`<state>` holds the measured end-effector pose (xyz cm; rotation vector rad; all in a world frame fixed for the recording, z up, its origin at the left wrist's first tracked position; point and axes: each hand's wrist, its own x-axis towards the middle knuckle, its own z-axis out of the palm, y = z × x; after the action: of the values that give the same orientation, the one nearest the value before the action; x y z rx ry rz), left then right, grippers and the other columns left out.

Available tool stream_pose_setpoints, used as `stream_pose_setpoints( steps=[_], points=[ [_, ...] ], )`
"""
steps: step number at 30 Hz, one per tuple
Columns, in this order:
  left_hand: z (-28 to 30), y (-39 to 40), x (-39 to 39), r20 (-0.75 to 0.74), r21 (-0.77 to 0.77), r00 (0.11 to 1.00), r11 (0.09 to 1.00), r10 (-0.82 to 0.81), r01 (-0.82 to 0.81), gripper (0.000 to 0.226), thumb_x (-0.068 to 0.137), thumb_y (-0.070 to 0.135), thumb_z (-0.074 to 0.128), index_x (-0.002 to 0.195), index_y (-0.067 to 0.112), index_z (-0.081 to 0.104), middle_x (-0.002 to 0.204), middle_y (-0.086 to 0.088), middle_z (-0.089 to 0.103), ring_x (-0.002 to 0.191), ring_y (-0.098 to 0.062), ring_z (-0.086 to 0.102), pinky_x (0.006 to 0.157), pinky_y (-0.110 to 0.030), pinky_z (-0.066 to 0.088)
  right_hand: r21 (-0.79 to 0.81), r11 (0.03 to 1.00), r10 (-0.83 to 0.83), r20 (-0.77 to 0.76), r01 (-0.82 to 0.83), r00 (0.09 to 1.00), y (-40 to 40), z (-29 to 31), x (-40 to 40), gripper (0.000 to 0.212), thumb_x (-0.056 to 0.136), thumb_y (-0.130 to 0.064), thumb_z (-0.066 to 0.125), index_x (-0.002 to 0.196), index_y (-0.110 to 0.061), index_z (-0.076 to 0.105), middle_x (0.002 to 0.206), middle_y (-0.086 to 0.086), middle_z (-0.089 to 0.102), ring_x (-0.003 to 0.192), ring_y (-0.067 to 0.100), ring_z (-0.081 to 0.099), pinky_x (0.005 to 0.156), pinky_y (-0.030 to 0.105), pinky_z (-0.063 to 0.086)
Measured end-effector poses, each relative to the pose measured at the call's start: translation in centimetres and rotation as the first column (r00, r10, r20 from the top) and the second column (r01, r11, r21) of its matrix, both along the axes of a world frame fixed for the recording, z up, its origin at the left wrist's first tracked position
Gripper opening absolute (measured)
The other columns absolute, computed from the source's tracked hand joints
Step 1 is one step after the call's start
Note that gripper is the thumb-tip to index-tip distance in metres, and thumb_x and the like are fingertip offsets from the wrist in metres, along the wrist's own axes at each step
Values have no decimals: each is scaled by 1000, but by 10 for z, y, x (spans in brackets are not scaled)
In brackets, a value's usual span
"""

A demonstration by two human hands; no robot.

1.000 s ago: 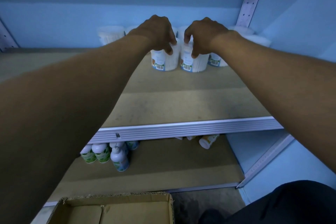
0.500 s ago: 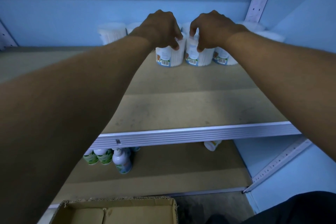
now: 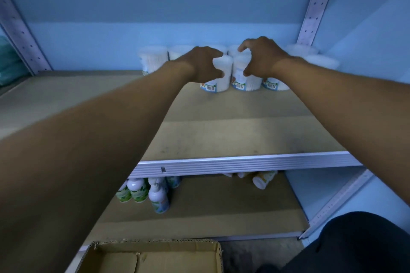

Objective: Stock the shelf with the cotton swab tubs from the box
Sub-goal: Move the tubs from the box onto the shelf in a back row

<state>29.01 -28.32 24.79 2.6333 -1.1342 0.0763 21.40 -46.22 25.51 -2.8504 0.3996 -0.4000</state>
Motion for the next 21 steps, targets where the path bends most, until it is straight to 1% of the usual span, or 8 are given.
stream_pose_setpoints(
  steps=[2,5,7,11,15,18,20,21],
  points=[
    [1,15,-8,-13,-8,1000,1000,5,-5,62,89,48,60,146,28,45,156,6,39,144,-21,35,111,-32,31,23,1000,-17,21,16,1000,9,-5,-10,56,79,-12,74,131,-26,57,136,12,44,124,30,50,91,29,40],
    [1,44,-30,-12,-20,1000,1000,10,-10,56,92,43,61,145,30,47,156,6,39,144,-18,34,114,-32,29,64,997,-37,33,35,999,29,-15,-34,44,82,-21,72,124,-30,60,133,11,43,125,32,49,98,34,45],
    [-1,65,-47,20,-26,1000,1000,-12,13,52,92,41,61,142,28,51,152,4,46,140,-19,38,114,-32,32,66,998,-19,52,16,998,47,-23,-53,40,86,-25,68,125,-29,59,133,11,43,126,33,46,102,37,43],
    [-16,108,-88,53,-61,998,997,-42,45,50,91,34,65,139,21,56,144,-1,55,134,-19,47,110,-29,35,84,995,51,62,-56,997,86,-41,-96,49,84,-21,67,131,-28,56,135,9,42,128,32,43,106,36,38],
    [-46,145,-136,78,-140,995,988,-60,70,50,89,28,65,137,16,57,139,-6,58,127,-22,53,108,-28,37,102,983,144,78,-152,986,126,-62,-134,48,89,-22,62,136,-27,51,139,1,39,133,25,37,105,39,40],
    [-72,166,-166,119,-135,992,989,-50,66,54,87,26,67,138,10,56,144,-12,53,132,-28,50,115,-31,31,48,983,172,128,-179,977,152,-79,-158,56,91,-20,58,145,-20,41,147,3,33,141,25,27,106,45,41],
    [-90,177,-180,137,-138,990,990,-12,31,57,89,26,65,142,10,51,150,-13,46,138,-31,43,121,-37,24,25,984,171,164,-178,971,168,-91,-172,60,93,-18,58,149,-15,35,154,7,27,147,29,19,112,46,35],
    [-98,182,-186,139,-150,990,988,3,18,59,89,27,64,144,11,48,154,-12,41,141,-33,38,121,-42,23,12,984,175,174,-180,969,175,-98,-180,61,95,-17,57,150,-13,32,157,9,24,150,30,15,115,47,32]
  ],
)
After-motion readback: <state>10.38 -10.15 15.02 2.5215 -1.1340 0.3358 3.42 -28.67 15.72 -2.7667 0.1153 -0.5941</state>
